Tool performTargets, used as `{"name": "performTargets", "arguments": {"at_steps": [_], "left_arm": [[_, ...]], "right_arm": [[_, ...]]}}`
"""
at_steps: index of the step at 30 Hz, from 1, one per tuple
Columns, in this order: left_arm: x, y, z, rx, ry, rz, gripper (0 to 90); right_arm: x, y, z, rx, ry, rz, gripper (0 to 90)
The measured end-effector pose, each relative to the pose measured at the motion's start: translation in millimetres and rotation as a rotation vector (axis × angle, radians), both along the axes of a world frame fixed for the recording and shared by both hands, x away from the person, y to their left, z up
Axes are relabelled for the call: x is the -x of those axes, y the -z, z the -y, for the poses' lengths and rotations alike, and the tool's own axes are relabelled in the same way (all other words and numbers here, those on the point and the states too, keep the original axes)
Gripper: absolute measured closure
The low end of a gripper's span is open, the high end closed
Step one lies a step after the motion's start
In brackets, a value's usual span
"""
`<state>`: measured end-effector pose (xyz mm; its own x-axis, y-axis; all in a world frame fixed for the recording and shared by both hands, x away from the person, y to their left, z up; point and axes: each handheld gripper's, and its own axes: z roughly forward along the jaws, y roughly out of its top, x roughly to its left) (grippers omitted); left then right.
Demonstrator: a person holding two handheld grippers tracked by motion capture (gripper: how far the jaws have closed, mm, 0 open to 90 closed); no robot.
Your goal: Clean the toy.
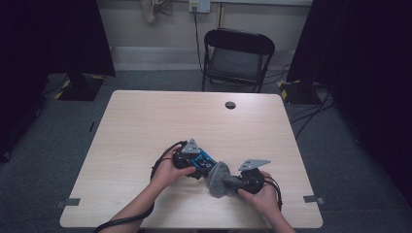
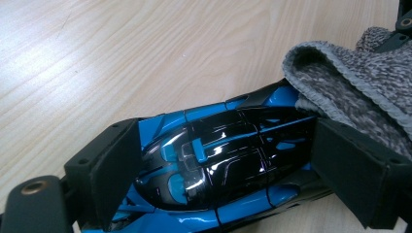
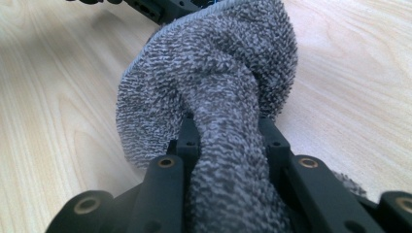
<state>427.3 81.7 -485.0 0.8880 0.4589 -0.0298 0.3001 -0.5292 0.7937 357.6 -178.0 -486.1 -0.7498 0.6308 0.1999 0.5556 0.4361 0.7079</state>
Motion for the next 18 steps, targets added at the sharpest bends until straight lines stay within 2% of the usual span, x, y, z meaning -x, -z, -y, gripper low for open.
{"name": "performTargets", "arguments": {"at_steps": [12, 13, 14, 15, 18], "left_arm": [[0.8, 0.7, 0.2, 0.007, 0.002, 0.005, 11.6], [1.2, 0.9, 0.1, 0.008, 0.001, 0.004, 11.6], [1.2, 0.9, 0.1, 0.008, 0.001, 0.004, 11.6], [1.9, 0.7, 0.8, 0.005, 0.001, 0.005, 11.6], [2.2, 0.4, 1.3, 0.001, 0.001, 0.005, 11.6]], "right_arm": [[-12.8, 0.1, 6.9, -0.004, 0.072, 0.017, 70.0], [-16.7, 0.1, 7.3, -0.003, 0.096, 0.018, 70.1], [-16.7, 0.1, 7.3, -0.003, 0.096, 0.018, 70.1], [-21.4, 0.3, 8.5, -0.006, 0.127, 0.022, 70.2], [-26.5, 0.9, 9.3, -0.006, 0.143, 0.021, 70.3]]}}
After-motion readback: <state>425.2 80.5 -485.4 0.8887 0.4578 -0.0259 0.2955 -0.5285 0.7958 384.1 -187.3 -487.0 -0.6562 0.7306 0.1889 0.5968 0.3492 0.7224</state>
